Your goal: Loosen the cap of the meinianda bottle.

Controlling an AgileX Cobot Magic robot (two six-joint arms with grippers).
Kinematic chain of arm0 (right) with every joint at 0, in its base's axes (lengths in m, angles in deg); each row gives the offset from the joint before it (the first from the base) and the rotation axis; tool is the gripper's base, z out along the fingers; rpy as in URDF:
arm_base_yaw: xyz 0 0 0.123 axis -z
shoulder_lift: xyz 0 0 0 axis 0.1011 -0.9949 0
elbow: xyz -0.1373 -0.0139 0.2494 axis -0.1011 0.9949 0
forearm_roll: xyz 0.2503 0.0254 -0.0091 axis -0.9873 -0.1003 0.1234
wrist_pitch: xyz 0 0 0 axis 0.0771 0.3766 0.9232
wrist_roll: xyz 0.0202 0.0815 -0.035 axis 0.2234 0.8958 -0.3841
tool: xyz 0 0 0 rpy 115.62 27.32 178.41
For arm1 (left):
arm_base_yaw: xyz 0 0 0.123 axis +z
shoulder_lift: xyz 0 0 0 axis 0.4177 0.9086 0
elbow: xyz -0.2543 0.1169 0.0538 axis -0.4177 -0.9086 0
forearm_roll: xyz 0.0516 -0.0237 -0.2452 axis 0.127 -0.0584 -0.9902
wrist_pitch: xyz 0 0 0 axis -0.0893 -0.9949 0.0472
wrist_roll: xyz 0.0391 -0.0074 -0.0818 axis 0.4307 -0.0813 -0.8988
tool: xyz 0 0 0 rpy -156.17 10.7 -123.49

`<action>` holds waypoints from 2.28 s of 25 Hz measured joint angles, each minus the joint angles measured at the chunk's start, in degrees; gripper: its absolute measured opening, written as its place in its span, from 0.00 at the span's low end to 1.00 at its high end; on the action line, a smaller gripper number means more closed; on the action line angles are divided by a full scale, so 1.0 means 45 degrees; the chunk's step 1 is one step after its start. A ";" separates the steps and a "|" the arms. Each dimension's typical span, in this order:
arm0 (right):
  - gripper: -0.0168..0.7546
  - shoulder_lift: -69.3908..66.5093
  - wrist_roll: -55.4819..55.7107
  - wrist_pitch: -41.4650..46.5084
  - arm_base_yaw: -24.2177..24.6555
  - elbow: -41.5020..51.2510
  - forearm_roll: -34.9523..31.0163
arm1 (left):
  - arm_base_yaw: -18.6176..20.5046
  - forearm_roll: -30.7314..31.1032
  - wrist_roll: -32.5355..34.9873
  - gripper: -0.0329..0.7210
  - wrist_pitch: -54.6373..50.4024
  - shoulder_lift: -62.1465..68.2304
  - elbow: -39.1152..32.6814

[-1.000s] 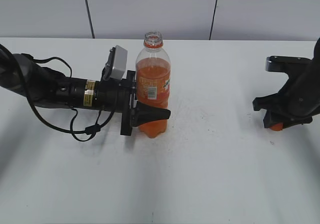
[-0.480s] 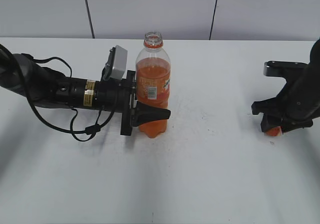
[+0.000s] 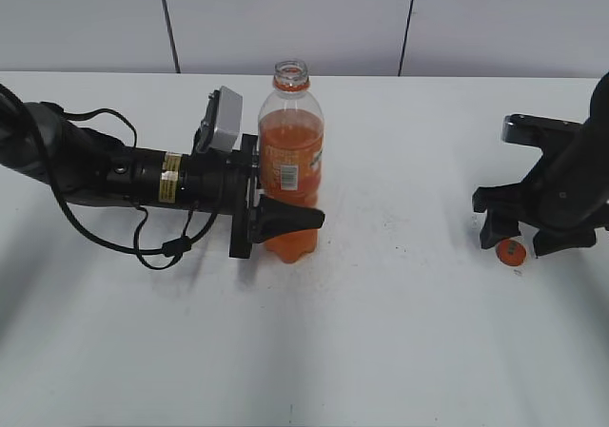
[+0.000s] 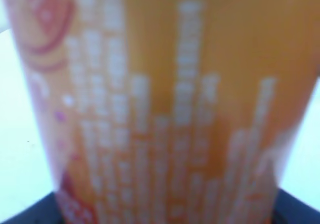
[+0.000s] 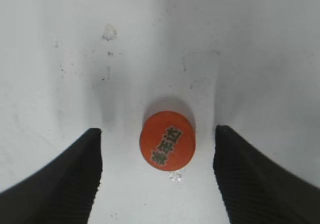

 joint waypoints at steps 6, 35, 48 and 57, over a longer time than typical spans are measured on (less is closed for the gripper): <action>0.70 0.0000 0.0000 0.0063 0.0000 0.0000 -0.0366 | 0.0000 0.0161 0.0000 0.85 -0.0066 0.0000 0.0000; 0.68 0.2794 0.0011 0.1390 0.0000 -0.1068 -0.0611 | 0.0520 0.1371 -0.1640 0.83 -0.0092 -0.3941 -0.0128; 0.68 0.4074 0.0011 0.3669 0.0000 -0.1980 -0.0654 | 0.0520 0.1274 -0.5216 0.83 -0.0080 -0.8158 -0.0139; 0.68 0.5827 -0.0204 0.4613 0.0000 -0.1992 -0.0654 | 0.0520 0.4402 -1.1338 0.83 -0.6506 -1.1362 -0.0151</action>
